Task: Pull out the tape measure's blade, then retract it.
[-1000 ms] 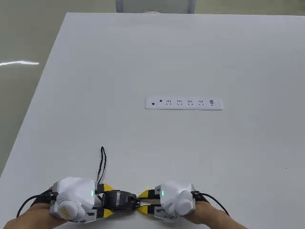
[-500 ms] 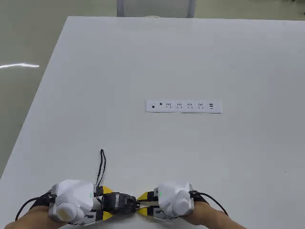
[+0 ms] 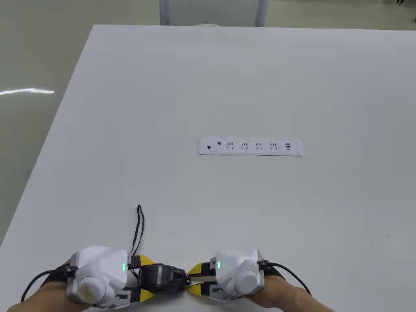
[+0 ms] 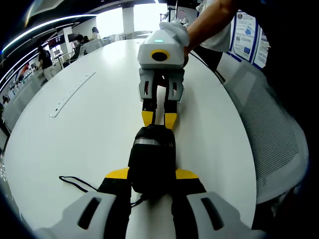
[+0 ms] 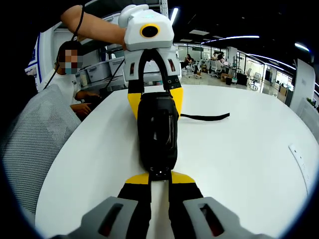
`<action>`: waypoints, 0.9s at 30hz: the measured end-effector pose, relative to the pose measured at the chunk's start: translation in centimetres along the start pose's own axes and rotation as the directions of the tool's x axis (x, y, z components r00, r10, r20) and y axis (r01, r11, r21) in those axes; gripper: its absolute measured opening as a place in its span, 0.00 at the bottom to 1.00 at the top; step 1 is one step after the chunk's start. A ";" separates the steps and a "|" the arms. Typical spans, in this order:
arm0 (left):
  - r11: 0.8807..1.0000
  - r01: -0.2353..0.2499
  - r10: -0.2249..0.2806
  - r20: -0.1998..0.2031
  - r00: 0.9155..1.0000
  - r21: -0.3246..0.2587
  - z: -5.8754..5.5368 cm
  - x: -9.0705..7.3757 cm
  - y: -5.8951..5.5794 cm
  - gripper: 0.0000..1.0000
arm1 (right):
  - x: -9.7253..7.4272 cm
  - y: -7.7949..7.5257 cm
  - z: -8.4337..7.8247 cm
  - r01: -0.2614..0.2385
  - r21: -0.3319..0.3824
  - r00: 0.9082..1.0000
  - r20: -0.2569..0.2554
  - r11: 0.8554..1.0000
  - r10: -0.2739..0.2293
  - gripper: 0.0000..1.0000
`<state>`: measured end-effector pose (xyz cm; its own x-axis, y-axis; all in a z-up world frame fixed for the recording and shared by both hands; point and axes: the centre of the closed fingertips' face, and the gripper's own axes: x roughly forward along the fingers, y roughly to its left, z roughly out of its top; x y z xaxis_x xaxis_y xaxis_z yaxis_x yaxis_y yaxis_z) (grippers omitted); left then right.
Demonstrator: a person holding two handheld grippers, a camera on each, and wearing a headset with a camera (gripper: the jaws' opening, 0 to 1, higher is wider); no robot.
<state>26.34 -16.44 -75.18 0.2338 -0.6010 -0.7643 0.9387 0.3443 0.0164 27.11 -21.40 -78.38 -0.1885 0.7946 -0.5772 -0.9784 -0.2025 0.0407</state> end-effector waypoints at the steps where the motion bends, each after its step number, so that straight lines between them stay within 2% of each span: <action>1: 1.000 0.000 0.000 0.000 1.000 -0.001 0.0 0.0 0.0 0.26 | 0.0 0.0 0.0 0.000 0.000 1.000 0.000 1.000 0.000 0.10; 27: 1.000 -0.004 0.004 0.004 1.000 -0.013 0.0 0.1 0.1 0.26 | -1.5 -0.3 -0.8 0.000 0.003 1.000 -0.012 1.000 0.000 0.10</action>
<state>26.48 -16.43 -75.23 0.2389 -0.6023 -0.7617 0.9342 0.3565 0.0111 27.75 -22.99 -78.22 -0.1878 0.7877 -0.5868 -0.9786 -0.2009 0.0436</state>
